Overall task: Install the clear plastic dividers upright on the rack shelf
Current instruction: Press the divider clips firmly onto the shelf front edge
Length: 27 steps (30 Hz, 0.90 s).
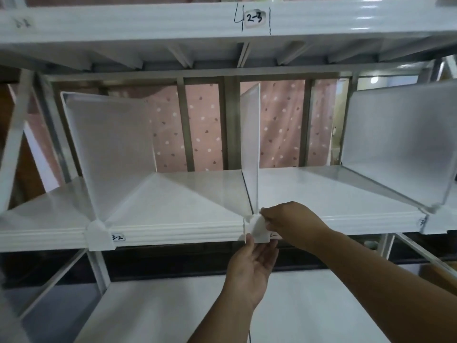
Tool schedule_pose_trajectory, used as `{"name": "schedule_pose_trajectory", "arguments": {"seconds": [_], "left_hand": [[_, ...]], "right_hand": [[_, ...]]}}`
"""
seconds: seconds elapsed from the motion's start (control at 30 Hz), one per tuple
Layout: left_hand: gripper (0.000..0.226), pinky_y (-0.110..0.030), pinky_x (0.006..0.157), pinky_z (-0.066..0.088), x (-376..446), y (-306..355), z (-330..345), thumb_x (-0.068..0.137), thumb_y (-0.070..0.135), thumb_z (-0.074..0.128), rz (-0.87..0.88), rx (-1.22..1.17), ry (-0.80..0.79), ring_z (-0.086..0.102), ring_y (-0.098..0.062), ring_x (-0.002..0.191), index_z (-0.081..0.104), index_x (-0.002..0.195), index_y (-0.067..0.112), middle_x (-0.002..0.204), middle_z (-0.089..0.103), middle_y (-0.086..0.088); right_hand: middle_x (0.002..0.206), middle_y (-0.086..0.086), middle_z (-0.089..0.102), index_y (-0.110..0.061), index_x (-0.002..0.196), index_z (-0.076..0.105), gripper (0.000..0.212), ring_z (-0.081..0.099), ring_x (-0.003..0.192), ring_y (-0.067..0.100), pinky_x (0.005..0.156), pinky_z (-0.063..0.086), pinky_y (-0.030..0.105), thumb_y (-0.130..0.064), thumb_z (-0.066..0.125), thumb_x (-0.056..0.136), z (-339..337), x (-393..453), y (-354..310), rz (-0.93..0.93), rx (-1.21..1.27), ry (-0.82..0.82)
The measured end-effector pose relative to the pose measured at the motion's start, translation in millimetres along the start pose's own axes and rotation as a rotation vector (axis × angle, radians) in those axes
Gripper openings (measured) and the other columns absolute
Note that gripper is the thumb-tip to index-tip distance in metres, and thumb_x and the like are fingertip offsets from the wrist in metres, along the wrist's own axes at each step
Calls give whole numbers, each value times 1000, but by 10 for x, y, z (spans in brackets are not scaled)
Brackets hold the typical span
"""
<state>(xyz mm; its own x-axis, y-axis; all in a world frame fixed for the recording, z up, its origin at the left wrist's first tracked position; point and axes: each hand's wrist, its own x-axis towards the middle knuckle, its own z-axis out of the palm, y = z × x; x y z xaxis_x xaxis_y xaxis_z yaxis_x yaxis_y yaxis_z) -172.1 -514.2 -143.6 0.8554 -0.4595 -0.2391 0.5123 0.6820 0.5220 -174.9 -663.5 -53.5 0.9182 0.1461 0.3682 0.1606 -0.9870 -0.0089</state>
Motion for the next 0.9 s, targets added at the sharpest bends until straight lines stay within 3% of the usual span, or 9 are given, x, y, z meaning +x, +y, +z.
{"name": "schedule_pose_trajectory", "arguments": {"seconds": [0.13, 0.23, 0.37, 0.43, 0.67, 0.9], "left_hand": [[44, -45, 90, 61, 14, 0, 15, 104, 24, 61, -1, -13, 20, 70, -42, 120, 64, 131, -11, 124, 74, -31], [42, -47, 92, 61, 17, 5, 24, 105, 21, 61, -3, -27, 12, 72, -43, 116, 64, 130, -12, 120, 75, -31], [38, -47, 91, 61, 14, 9, 22, 105, 16, 60, -4, -43, 7, 78, -41, 105, 63, 130, -13, 114, 77, -31], [37, -47, 95, 59, 15, 12, 22, 105, 15, 59, -3, -45, 6, 76, -42, 109, 63, 130, -13, 115, 76, -31], [32, -52, 110, 50, 3, 23, 5, 107, 9, 54, 12, -30, 20, 67, -47, 122, 64, 126, -15, 123, 73, -35], [30, -51, 107, 51, -18, 35, -17, 107, 6, 53, 46, -41, 37, 68, -46, 121, 64, 123, -16, 120, 74, -35]], "right_hand": [[71, -15, 65, -27, 91, 71, 11, 54, 69, 10, 54, 36, 18, -22, 62, 86, 42, 28, 55, 30, 30, 44], [83, -14, 77, -30, 97, 76, 17, 66, 78, 13, 66, 53, 26, -23, 67, 85, 57, 31, 70, 82, 99, 72], [88, -16, 79, -32, 102, 78, 20, 67, 81, 8, 76, 57, 30, -28, 70, 84, 85, 8, 57, 166, 191, 93], [85, -19, 79, -31, 103, 78, 20, 67, 80, 4, 78, 58, 31, -27, 68, 86, 110, -18, 46, 189, 234, 111], [71, -25, 71, -30, 90, 75, 12, 59, 67, 2, 62, 52, 23, -31, 64, 88, 133, -92, -39, 212, 134, 207], [72, -7, 69, -31, 83, 74, 15, 59, 67, 19, 52, 39, 22, -41, 63, 86, 104, -121, -151, 245, 45, 203]]}}
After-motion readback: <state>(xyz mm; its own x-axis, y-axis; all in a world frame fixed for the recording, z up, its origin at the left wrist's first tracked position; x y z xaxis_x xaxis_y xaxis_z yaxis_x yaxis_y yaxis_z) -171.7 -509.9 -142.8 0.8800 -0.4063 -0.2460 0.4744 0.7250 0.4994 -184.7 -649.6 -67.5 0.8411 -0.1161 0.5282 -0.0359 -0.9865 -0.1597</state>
